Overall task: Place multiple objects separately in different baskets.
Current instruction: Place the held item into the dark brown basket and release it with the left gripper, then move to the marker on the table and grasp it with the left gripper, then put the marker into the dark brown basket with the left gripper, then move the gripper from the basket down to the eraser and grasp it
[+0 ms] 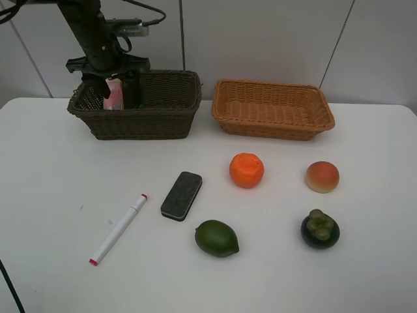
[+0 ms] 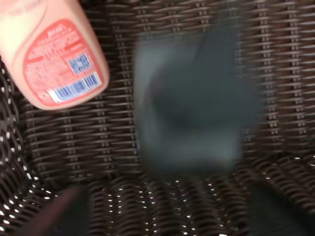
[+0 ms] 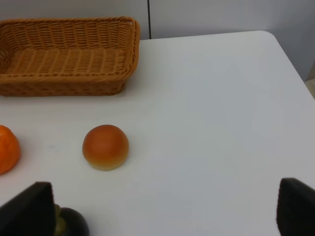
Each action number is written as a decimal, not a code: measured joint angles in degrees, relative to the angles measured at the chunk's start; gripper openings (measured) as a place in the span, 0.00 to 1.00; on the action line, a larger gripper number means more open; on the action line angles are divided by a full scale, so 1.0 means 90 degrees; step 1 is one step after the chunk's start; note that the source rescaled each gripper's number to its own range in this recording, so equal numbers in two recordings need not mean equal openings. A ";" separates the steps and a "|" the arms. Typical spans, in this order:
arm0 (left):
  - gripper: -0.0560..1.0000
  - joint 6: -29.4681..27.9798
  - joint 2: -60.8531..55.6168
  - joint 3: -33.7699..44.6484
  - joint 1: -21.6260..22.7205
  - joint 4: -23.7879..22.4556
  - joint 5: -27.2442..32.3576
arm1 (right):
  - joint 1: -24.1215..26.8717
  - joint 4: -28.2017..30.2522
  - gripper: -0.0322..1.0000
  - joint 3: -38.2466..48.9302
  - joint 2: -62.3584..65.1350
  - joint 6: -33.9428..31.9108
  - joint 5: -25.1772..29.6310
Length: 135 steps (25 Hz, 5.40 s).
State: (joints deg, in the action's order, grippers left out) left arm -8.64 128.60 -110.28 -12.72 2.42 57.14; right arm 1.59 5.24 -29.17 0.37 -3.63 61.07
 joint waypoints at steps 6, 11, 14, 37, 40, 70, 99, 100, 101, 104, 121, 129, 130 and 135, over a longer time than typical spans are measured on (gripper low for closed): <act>0.95 -0.0159 0.0003 -0.0313 0.0000 0.0133 0.0754 | 0.0000 0.0000 0.98 0.0000 0.0000 0.0000 0.0000; 0.95 -0.0159 -0.0339 -0.0817 -0.0069 0.0499 0.1271 | 0.0000 0.0000 0.98 0.0000 0.0000 0.0000 0.0000; 0.95 -0.0132 -0.0775 -0.0492 -0.0293 0.0631 0.1285 | 0.0000 0.0000 0.98 0.0000 0.0000 0.0000 0.0000; 0.95 0.0278 -0.3476 0.6518 -0.2085 0.0375 -0.1010 | 0.0000 0.0000 0.98 0.0000 0.0000 0.0000 0.0000; 0.95 0.0278 -0.3368 0.6735 -0.2085 0.0367 -0.1558 | 0.0000 0.0000 0.98 0.0000 0.0000 0.0000 0.0000; 0.06 0.0731 -0.2047 0.6789 -0.2085 0.0271 -0.2752 | 0.0000 0.0000 0.98 0.0000 0.0000 0.0000 0.0000; 0.78 0.0700 -0.1471 0.3236 -0.0328 0.0294 -0.5663 | 0.0000 0.0000 0.98 0.0000 0.0000 0.0000 0.0000; 0.88 0.0700 -0.1471 0.3236 -0.0328 0.0294 -0.5657 | 0.0000 0.0000 0.98 0.0000 0.0000 0.0000 0.0000; 0.93 0.0700 -0.1471 0.3223 -0.0328 0.0294 -0.5630 | 0.0000 0.0000 0.98 0.0000 0.0000 0.0000 0.0000; 0.99 0.0700 -0.1538 0.3159 -0.0328 0.0294 -0.5258 | 0.0000 0.0000 0.98 0.0000 0.0000 0.0000 0.0000; 1.00 0.0555 -0.2399 0.2434 -0.1514 0.0807 0.0509 | 0.0000 0.0000 0.98 0.0000 0.0000 0.0000 0.0000; 1.00 -0.0312 -0.1548 0.2434 -0.2647 0.0844 0.0421 | 0.0000 0.0000 0.98 0.0000 0.0000 0.0000 0.0000; 1.00 -0.0333 -0.1418 0.2434 -0.2756 0.0844 0.0330 | 0.0000 0.0000 0.98 0.0000 0.0000 0.0000 0.0000; 1.00 -0.0339 -0.0673 0.2434 -0.3077 0.0590 -0.0147 | 0.0000 0.0000 0.98 0.0000 0.0000 0.0000 0.0000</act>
State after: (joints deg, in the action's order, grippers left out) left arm -11.69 122.54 -88.37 -40.42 7.73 55.82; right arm 1.59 5.24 -29.17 0.37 -3.63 61.07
